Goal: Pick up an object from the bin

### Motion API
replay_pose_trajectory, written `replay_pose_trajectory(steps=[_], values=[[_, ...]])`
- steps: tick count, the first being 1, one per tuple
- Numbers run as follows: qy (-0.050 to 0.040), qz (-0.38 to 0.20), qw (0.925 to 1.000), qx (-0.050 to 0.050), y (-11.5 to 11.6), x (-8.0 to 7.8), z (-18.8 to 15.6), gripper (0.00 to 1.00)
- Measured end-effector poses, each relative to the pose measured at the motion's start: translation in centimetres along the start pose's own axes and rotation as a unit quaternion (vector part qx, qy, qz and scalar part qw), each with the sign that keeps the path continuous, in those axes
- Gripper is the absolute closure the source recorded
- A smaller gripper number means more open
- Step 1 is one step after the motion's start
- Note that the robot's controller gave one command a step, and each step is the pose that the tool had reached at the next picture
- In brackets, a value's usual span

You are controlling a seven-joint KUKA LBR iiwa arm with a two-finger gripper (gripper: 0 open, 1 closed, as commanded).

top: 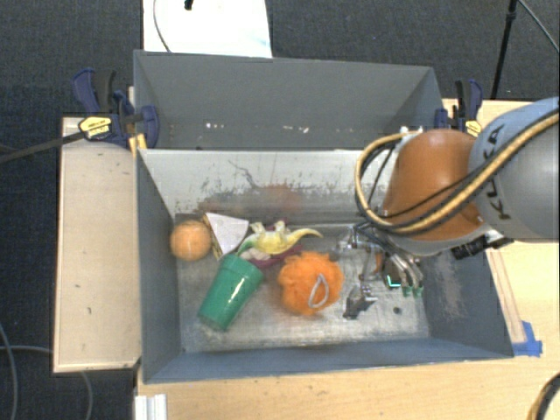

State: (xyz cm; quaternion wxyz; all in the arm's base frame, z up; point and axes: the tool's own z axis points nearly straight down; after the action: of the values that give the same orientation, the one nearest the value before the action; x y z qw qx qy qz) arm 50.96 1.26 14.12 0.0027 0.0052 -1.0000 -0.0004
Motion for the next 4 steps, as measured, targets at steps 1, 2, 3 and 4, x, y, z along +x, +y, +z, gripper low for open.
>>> replay_pose_trajectory(steps=[1,2,3,4], values=[[-0.0040,0.000,1.0000,0.000,0.0,-0.2,-0.4,0.00],[-0.0098,-0.219,0.9757,0.002,5.3,0.0,6.4,1.00],[-0.0098,-0.219,0.9758,0.002,5.3,0.0,6.4,1.00],[-0.0049,-0.217,0.9762,0.001,7.2,2.1,-8.7,1.00]])
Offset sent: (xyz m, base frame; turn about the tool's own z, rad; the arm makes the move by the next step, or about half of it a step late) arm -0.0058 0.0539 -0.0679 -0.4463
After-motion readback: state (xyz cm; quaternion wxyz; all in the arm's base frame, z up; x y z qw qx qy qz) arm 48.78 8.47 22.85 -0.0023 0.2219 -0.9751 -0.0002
